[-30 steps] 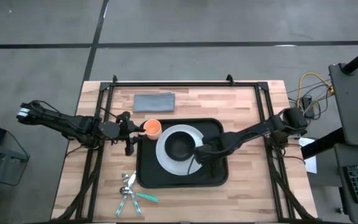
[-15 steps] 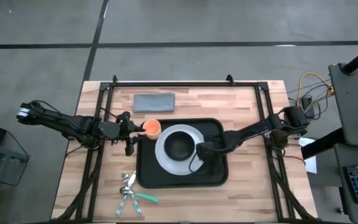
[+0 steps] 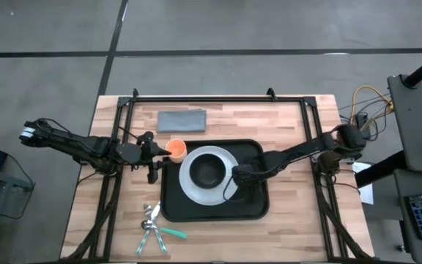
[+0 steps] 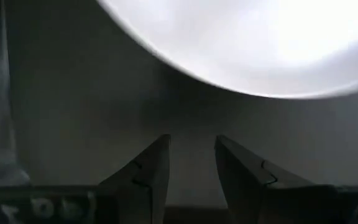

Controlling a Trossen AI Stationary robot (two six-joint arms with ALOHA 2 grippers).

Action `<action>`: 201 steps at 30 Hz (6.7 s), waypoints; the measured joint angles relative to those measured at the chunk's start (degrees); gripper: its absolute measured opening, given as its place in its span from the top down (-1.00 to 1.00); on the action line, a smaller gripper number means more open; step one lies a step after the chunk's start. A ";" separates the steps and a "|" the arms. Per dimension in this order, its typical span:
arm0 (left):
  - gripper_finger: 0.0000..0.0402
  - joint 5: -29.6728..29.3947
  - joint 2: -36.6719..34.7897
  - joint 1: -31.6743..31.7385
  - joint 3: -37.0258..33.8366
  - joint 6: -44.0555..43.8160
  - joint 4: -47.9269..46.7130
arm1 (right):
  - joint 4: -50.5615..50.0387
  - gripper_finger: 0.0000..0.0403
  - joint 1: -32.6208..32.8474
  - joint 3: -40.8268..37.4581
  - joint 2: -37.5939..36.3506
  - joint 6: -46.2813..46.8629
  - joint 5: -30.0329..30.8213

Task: Set up tray
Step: Put the gray napkin to the right of the white plate on the black serving tray

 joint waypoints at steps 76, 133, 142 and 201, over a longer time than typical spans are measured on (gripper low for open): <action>0.28 31.13 30.44 67.28 -9.06 -22.52 11.43 | 4.60 0.31 -9.44 -0.97 -19.10 -5.32 9.27; 1.00 20.13 52.62 42.57 78.29 5.44 -52.74 | 11.43 0.10 -13.73 -1.69 -20.94 -12.44 18.21; 1.00 15.06 52.68 36.67 78.56 12.27 -57.69 | 19.43 -0.04 -18.12 -1.45 -26.51 -12.47 1.23; 1.00 -15.98 50.64 -5.15 84.02 13.60 -66.08 | 15.87 -0.07 -18.24 38.68 4.33 -16.44 -22.59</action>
